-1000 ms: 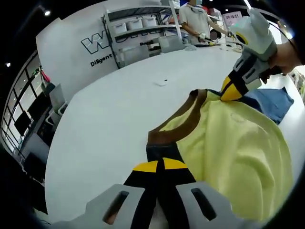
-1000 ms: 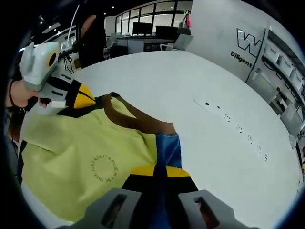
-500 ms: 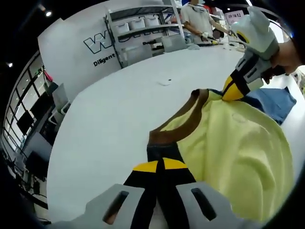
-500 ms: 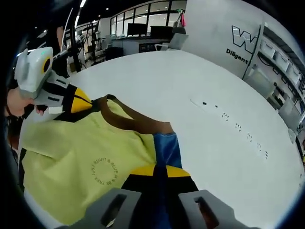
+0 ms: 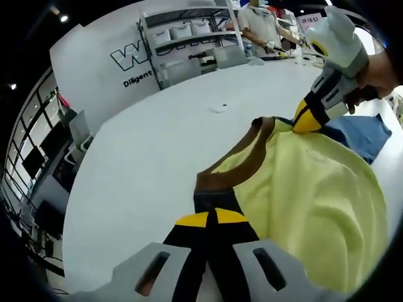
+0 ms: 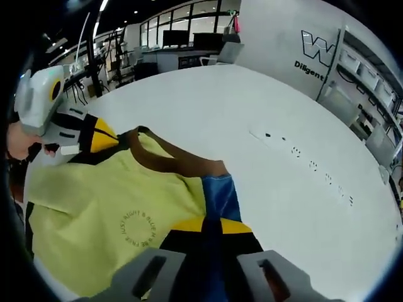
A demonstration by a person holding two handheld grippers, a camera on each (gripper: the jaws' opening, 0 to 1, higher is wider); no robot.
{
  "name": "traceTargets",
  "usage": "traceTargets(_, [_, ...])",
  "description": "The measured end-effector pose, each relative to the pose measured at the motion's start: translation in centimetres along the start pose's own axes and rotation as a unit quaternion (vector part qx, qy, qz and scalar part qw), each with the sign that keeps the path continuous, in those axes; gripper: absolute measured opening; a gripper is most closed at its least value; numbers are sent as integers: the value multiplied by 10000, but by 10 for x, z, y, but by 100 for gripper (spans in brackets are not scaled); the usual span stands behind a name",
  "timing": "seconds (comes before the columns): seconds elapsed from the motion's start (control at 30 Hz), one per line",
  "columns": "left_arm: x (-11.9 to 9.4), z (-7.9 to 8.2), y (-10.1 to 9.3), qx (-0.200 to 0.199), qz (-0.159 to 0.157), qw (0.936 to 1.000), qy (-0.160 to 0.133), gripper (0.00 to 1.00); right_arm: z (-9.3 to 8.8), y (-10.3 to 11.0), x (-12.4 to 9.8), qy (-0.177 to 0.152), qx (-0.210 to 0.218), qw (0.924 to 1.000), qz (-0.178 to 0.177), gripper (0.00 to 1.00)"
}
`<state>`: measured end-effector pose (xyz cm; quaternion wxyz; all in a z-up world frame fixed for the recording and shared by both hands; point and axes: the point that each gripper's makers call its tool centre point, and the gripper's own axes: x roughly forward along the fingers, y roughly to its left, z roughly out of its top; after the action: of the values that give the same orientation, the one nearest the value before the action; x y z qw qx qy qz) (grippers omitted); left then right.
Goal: Fold the garment on the visible template until the final outline fits inside the template.
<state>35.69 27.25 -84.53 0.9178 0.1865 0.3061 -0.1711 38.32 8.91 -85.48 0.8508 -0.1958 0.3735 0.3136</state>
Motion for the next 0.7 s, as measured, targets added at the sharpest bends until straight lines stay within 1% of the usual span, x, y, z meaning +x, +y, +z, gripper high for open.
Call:
traceTargets(0.03, [-1,1,2,-51,13,10000,-39,5,2,-2,-3,-87,-3,9999,-120,4])
traceTargets(0.07, [-2,2,2,-116,1,9999,-75,5,7,-4,-5,-240,-112,9994,-211,4])
traceTargets(0.13, [-5,7,5,-197,2,9997,-173,8,13,5,-10,-404,-278,9987,-163,4])
traceTargets(0.23, [-8,10,5,-177,-10,9995,-242,12,16,8,-12,-449,-59,9989,-134,8])
traceTargets(0.27, [-11,11,5,-128,-25,9996,-254,13,22,9,-16,-585,70,9981,-183,9])
traceTargets(0.33, [-13,11,4,-110,-42,9996,-258,14,26,13,-20,-661,98,9976,-190,12])
traceTargets(0.37, [-14,11,4,-111,-66,9996,-243,14,30,15,-22,-790,94,9966,-206,14])
traceTargets(0.4, [-18,10,2,-108,-76,9996,-231,15,31,19,-24,-845,51,9963,-167,17])
traceTargets(0.5, [-27,11,-1,-50,-111,9996,-256,15,30,28,-30,-870,118,9961,-121,17])
traceTargets(0.57, [-31,9,-2,25,-105,9998,-185,16,30,32,-32,-913,195,9956,-71,18])
traceTargets(0.63, [-35,9,-6,-58,-158,9997,-177,16,29,35,-35,-946,283,9951,-39,17])
traceTargets(0.7, [-38,10,-8,-57,-177,9997,-182,16,30,38,-39,-1015,358,9942,-2,17])
